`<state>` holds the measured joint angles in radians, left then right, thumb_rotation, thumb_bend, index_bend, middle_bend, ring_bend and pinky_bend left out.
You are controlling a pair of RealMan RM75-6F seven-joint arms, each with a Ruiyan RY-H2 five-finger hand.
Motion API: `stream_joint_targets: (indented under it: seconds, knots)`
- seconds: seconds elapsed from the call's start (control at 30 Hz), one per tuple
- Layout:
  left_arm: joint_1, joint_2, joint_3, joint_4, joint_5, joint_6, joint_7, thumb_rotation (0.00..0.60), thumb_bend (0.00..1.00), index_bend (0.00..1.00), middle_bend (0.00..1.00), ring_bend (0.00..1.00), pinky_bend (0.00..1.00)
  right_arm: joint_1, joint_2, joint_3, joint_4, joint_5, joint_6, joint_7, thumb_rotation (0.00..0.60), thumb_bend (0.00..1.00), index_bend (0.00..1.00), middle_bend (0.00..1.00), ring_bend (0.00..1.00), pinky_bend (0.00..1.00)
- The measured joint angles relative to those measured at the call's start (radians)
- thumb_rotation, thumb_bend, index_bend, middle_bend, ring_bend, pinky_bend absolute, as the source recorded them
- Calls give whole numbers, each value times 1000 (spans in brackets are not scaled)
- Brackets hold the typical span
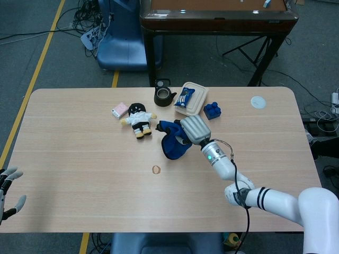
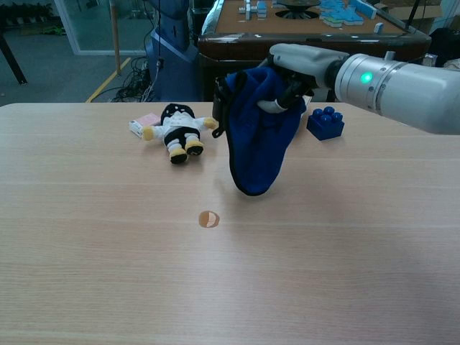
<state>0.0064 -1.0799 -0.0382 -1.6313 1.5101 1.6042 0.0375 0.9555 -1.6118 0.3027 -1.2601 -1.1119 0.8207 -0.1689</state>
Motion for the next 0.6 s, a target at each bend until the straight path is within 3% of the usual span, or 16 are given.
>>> stream_joint_targets:
  seconds: [0.3,0.6]
  knots:
    - [17,7,4,4,4,20,-25,600,269,260,180,116,120,76,-124,38,90,31,1,-25,600,838,714,667,621,808]
    - [27,8,6,19,0,22,-51,600,269,260,180,116,120,159,-259,28,240,27,-43,-59,600,835,714,667,621,808]
